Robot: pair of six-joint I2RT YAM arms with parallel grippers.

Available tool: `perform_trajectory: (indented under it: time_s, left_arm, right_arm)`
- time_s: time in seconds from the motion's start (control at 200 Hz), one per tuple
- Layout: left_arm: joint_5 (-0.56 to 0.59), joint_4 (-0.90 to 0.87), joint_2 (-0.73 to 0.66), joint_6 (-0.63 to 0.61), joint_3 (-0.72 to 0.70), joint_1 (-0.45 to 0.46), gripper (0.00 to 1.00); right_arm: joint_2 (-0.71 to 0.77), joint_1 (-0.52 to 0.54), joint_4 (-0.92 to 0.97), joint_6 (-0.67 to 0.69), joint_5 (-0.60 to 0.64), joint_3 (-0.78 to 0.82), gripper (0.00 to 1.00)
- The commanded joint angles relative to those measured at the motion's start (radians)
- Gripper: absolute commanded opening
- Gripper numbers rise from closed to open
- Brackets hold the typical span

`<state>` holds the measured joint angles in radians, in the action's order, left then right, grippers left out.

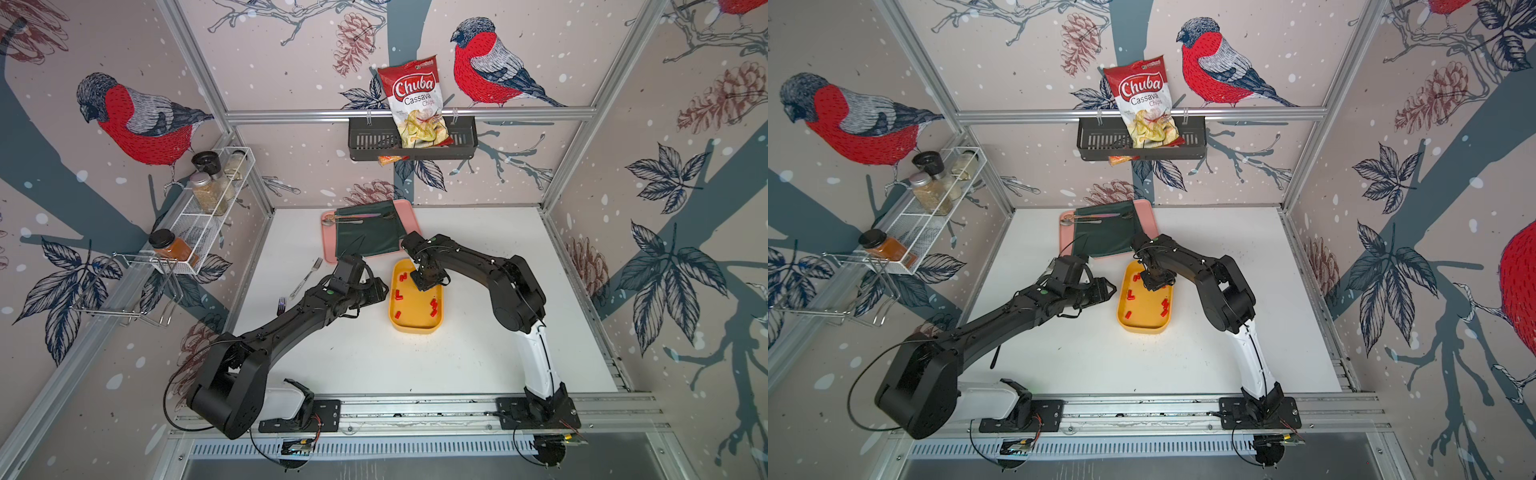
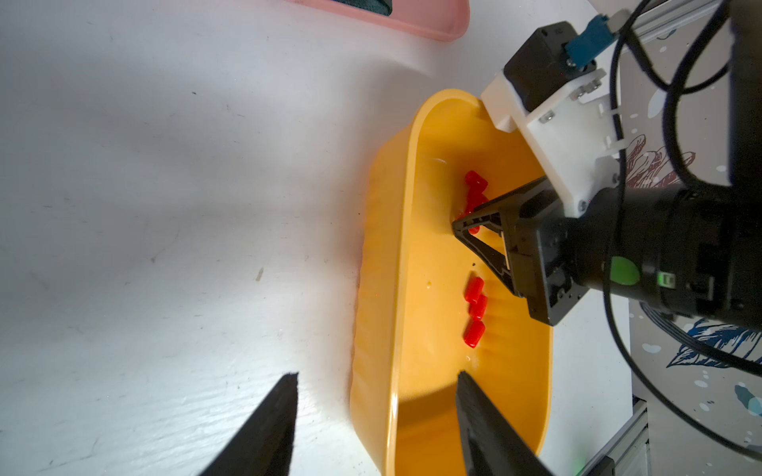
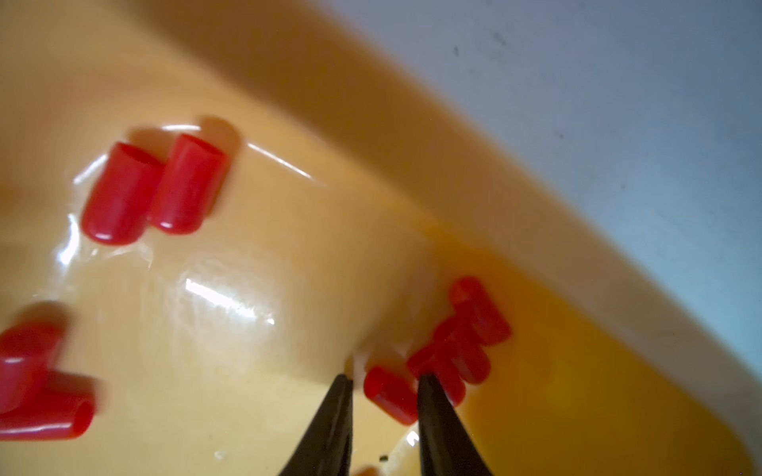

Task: Take the screw protection sleeves out of the storage box
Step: Pick up the screw protection sleeve from the storage box, then place the screw protection sleeve at the center of the board.

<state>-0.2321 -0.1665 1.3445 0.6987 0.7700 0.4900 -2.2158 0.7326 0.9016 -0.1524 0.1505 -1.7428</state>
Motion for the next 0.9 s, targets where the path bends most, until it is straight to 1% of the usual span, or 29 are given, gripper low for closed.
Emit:
perform_trajectory:
  time_s: [0.0, 0.04, 0.205, 0.25, 0.32, 0.435, 0.59, 0.665, 0.765, 0.825, 0.896]
  left_arm:
    - [0.007, 0.02, 0.004, -0.022, 0.011, 0.001, 0.62]
    - [0.008, 0.018, 0.005, -0.025, 0.012, 0.002, 0.62]
    - [0.01, 0.015, 0.008, -0.027, 0.012, 0.001, 0.62]
    - [0.01, 0.012, 0.007, -0.028, 0.012, 0.001, 0.62]
    - [0.01, 0.011, 0.004, -0.028, 0.012, 0.001, 0.62]
    - [0.01, 0.007, 0.005, -0.028, 0.016, 0.002, 0.62]
    - [0.004, -0.002, 0.013, -0.033, 0.029, 0.001, 0.62]
    - [-0.001, -0.006, 0.016, -0.037, 0.037, 0.002, 0.62]
    - [-0.009, -0.008, 0.016, -0.037, 0.044, 0.001, 0.61]
    - [-0.017, -0.007, 0.017, -0.039, 0.047, 0.002, 0.61]
    - [-0.024, -0.005, 0.019, -0.04, 0.049, 0.001, 0.62]
  right_arm:
    - [-0.012, 0.002, 0.01, 0.013, 0.023, -0.004, 0.27]
    - [-0.014, 0.002, 0.009, 0.01, 0.021, -0.001, 0.25]
    - [-0.01, 0.004, -0.004, 0.001, 0.012, 0.005, 0.1]
    - [-0.005, 0.006, -0.006, -0.004, 0.009, 0.002, 0.07]
    - [0.018, 0.01, -0.018, -0.016, -0.015, 0.0, 0.06]
    - [0.075, 0.01, -0.039, -0.057, -0.098, 0.004, 0.03]
    - [0.212, -0.02, -0.089, -0.151, -0.187, 0.065, 0.02]
    - [0.303, -0.073, -0.115, -0.21, -0.21, 0.133, 0.02]
    - [0.425, -0.192, -0.167, -0.273, -0.206, 0.286, 0.02]
    - [0.469, -0.267, -0.19, -0.283, -0.197, 0.38, 0.02]
    - [0.483, -0.33, -0.228, -0.274, -0.195, 0.462, 0.02]
